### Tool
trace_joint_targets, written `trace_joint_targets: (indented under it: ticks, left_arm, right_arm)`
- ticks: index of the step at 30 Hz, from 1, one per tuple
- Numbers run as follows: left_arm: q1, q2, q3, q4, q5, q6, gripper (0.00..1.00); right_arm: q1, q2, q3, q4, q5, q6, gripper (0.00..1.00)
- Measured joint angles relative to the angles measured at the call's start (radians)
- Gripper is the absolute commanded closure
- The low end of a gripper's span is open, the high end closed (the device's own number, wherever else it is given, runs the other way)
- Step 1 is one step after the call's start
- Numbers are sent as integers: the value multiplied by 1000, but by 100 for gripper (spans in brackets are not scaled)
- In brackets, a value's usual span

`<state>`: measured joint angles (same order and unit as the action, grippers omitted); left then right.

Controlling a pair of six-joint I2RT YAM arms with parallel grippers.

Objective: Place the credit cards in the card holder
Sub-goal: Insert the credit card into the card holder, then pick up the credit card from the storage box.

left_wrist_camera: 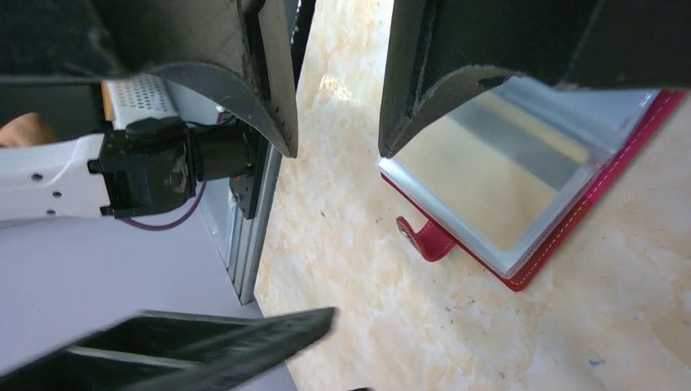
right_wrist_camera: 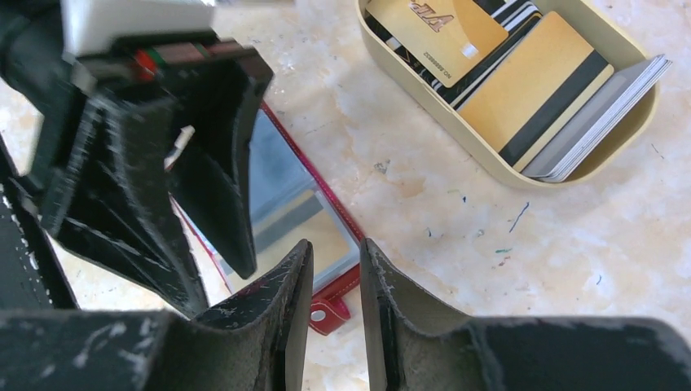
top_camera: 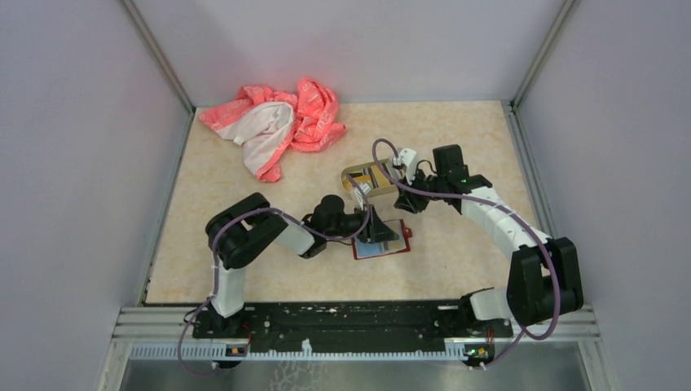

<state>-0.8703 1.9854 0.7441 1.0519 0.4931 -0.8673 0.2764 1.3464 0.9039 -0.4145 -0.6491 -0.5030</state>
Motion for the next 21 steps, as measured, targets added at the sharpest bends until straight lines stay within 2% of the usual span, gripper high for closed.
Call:
trace_joint_targets:
  ticks: [9, 15, 21]
  left_arm:
    - [2, -309, -153, -80, -104, 172, 52]
    - [5, -476, -238, -211, -232, 284, 50]
    - [17, -636, -283, -337, -381, 357, 36]
  right_arm:
    - [0, -15, -11, 14, -52, -9, 73]
    - [0, -33, -14, 26, -65, -18, 72]
    - [0, -37, -15, 26, -66, -18, 71]
